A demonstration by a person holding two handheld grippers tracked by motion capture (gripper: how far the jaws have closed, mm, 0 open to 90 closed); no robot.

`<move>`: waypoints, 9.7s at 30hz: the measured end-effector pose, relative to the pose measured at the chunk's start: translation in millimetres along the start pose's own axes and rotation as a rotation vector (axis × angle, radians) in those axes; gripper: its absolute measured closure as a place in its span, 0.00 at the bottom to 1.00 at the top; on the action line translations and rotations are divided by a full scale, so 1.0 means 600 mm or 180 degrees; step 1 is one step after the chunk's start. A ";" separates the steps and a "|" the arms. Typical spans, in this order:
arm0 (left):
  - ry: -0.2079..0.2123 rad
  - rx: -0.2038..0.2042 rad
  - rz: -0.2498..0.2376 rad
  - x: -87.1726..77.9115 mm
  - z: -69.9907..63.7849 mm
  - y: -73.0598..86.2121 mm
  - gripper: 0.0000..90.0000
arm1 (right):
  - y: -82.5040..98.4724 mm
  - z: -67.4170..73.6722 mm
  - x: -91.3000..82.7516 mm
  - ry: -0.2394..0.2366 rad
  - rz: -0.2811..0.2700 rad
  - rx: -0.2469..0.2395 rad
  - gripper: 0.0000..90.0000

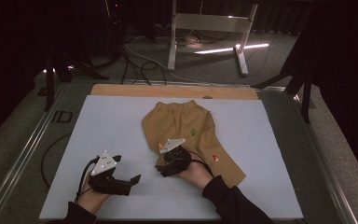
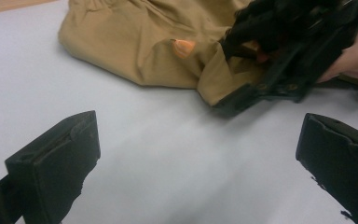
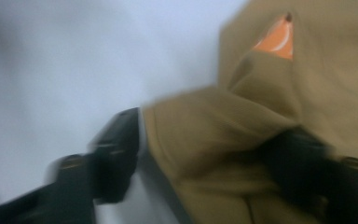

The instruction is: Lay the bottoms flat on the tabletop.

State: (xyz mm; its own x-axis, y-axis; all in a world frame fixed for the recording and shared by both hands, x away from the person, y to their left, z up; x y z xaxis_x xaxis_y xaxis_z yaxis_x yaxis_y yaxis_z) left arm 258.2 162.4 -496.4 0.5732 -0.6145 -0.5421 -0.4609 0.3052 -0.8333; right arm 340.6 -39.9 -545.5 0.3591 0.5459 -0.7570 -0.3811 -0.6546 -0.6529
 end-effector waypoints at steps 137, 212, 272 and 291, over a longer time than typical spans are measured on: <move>0.0825 0.0855 0.0170 0.103 -0.064 -0.063 1.00 | 0.153 -0.176 -0.275 0.0555 -0.1061 0.0888 0.12; 0.0768 0.1137 0.0313 -0.088 -0.004 -0.008 0.96 | 0.155 -0.169 -0.281 0.0535 -0.1064 0.0888 0.13; -0.0312 0.0175 0.0046 -0.042 0.117 0.048 0.02 | 0.222 -0.005 -0.270 -0.0402 -0.0551 0.0234 0.58; -0.0286 0.0189 0.0038 -0.041 0.114 0.047 0.02 | 0.246 -0.007 -0.228 -0.0050 0.0122 -0.0107 0.97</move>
State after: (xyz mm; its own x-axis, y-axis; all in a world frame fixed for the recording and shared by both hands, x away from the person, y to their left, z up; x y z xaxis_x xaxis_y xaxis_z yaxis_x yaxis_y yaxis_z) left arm 277.4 236.2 -514.0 0.6276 -0.5437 -0.5573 -0.4287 0.3562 -0.8303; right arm 238.8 -213.5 -538.1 0.3313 0.5281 -0.7818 -0.3654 -0.6921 -0.6224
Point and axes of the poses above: each handheld gripper's, and its own axes: x roughly forward along the jaws, y roughly out of its underside, z roughly to its left, the point moved 4 cm from there along x, roughly forward along the jaws
